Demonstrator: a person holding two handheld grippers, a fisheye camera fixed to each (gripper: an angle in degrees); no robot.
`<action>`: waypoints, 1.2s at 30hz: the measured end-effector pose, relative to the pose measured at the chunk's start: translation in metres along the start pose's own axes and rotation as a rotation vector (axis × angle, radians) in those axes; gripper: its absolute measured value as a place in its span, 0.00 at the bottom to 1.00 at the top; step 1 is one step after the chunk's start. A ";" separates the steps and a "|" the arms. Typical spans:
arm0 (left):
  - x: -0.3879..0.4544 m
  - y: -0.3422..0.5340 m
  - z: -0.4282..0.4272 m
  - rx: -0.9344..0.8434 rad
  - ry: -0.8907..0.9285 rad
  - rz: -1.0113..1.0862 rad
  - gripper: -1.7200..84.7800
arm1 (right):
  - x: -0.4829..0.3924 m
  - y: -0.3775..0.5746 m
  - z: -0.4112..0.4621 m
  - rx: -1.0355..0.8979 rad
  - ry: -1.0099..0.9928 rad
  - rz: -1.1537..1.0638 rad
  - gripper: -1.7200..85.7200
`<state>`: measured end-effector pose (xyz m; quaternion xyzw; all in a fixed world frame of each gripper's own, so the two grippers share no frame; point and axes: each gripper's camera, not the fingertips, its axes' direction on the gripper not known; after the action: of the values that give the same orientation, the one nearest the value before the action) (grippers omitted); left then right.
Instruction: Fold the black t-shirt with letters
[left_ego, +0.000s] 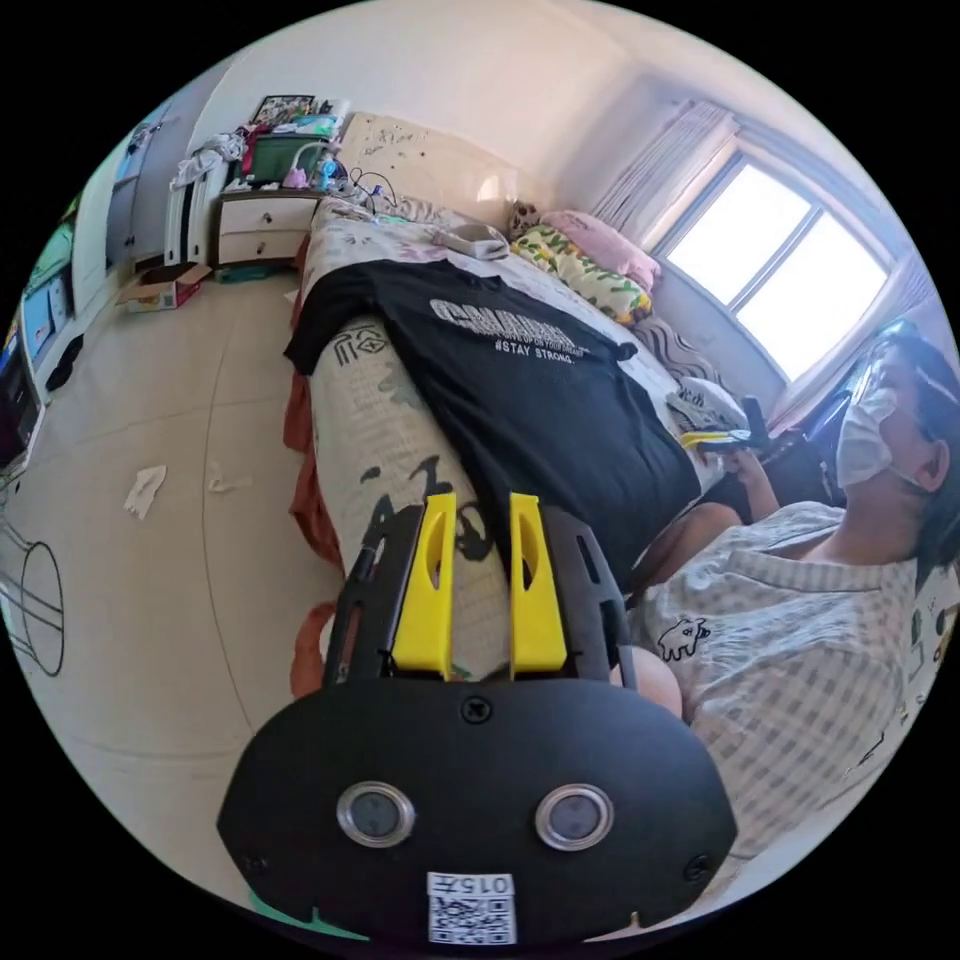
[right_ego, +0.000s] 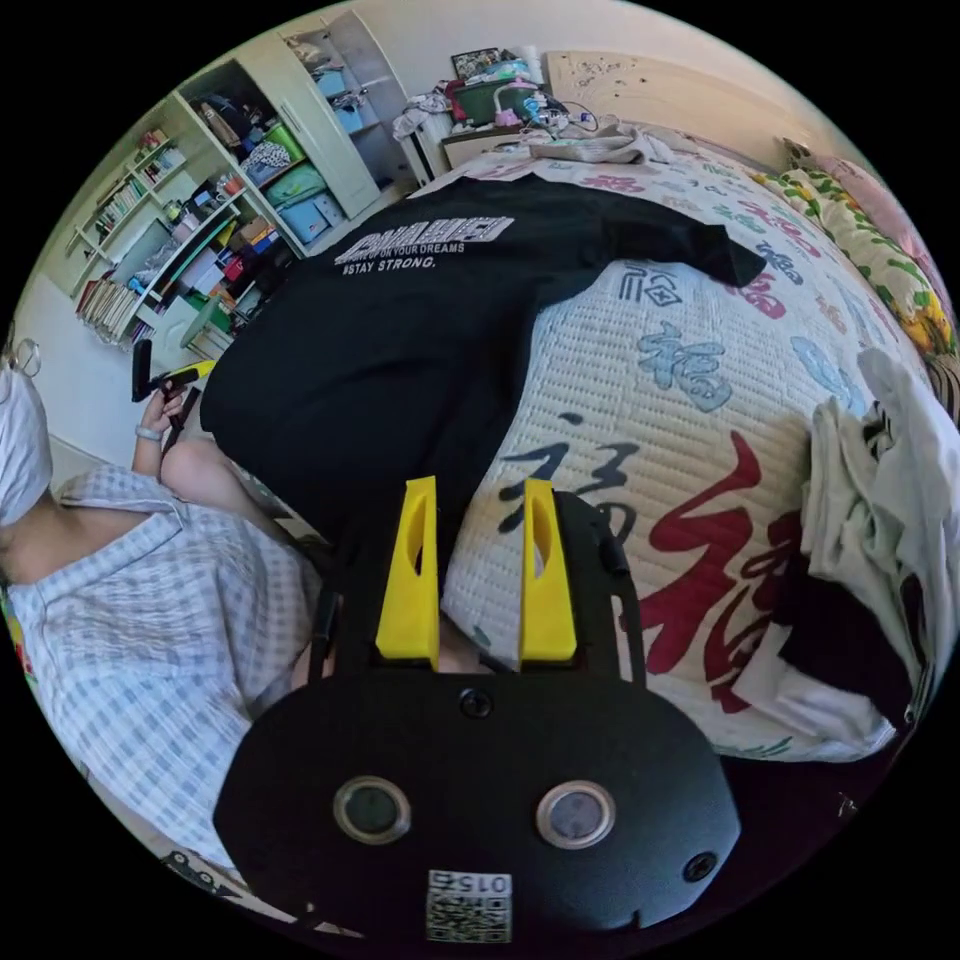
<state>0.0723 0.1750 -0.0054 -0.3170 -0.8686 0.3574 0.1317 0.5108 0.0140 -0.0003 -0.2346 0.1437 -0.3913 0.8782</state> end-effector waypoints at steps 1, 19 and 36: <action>0.008 0.016 0.000 -0.020 -0.010 0.001 0.12 | -0.005 0.013 0.005 -0.009 -0.007 -0.014 0.16; 0.040 0.017 -0.038 -0.029 0.111 0.052 0.02 | -0.023 0.071 -0.019 0.125 -0.089 0.033 0.02; 0.055 0.017 -0.064 -0.111 -0.023 0.072 0.10 | -0.047 0.071 0.001 0.032 -0.011 -0.007 0.06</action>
<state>0.0672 0.2536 0.0283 -0.3508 -0.8765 0.3169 0.0907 0.5242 0.0914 -0.0335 -0.2233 0.1315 -0.3955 0.8812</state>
